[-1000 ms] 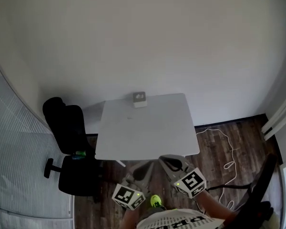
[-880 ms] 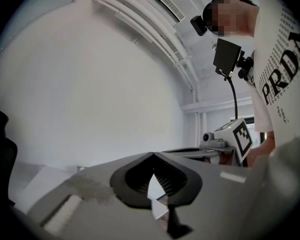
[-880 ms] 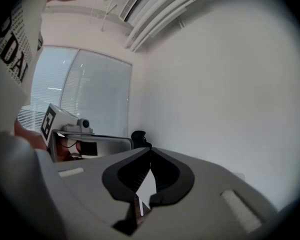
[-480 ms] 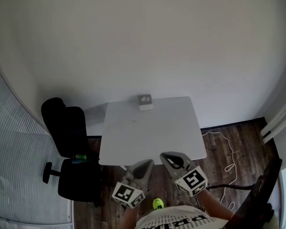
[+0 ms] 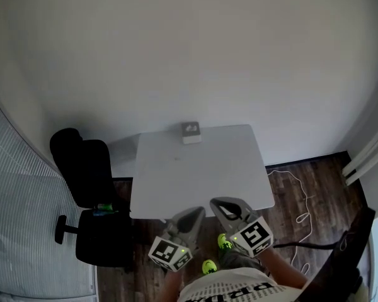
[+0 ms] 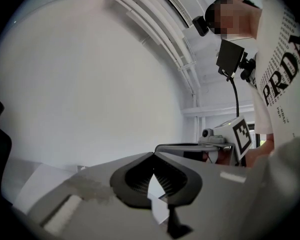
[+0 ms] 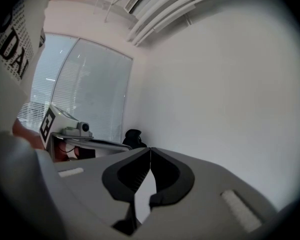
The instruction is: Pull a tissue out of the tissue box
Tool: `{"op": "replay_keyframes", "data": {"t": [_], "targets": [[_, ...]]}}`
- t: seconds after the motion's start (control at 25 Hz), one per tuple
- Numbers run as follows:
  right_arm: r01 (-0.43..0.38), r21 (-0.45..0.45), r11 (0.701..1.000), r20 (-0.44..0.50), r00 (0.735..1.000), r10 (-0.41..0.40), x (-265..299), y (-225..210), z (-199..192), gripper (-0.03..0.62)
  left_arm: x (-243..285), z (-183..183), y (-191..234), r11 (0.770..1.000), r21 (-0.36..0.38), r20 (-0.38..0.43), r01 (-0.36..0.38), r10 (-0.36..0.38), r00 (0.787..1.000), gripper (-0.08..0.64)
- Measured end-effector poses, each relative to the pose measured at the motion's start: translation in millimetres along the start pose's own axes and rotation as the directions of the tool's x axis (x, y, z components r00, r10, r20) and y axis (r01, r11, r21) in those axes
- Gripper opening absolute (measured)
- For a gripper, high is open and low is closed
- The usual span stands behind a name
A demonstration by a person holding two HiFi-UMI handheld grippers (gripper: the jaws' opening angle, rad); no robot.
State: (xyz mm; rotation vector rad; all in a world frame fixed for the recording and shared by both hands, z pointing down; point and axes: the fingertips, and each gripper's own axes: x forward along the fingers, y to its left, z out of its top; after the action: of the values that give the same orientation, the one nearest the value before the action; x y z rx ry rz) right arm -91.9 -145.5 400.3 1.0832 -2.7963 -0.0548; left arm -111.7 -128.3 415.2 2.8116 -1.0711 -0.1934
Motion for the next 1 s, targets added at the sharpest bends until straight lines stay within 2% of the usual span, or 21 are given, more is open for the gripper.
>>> {"op": "replay_keyframes", "data": {"t": [0.16,0.36,0.76,1.0], "targets": [[-0.007,0.031,0.999,0.002,1.000,0.007,7,-14,-6,0.009,10,-2,8,1.000,-0.007,-0.012,-0.017,0.017,1.000,-0.009],[-0.019,0.022,1.000,0.005,1.000,0.019,23,-46,-9,0.009,33,-2,24,0.999,-0.007,-0.033,-0.037,0.037,0.999,-0.009],[-0.061,0.057,0.996,0.022,0.998,0.060,58,-124,-8,0.009,111,3,61,0.998,0.019,-0.056,-0.056,0.057,0.997,-0.009],[-0.095,0.098,0.991,0.038,0.995,0.092,77,-173,-11,0.009,156,-2,78,0.996,0.007,-0.092,-0.094,0.094,0.991,-0.009]]}}
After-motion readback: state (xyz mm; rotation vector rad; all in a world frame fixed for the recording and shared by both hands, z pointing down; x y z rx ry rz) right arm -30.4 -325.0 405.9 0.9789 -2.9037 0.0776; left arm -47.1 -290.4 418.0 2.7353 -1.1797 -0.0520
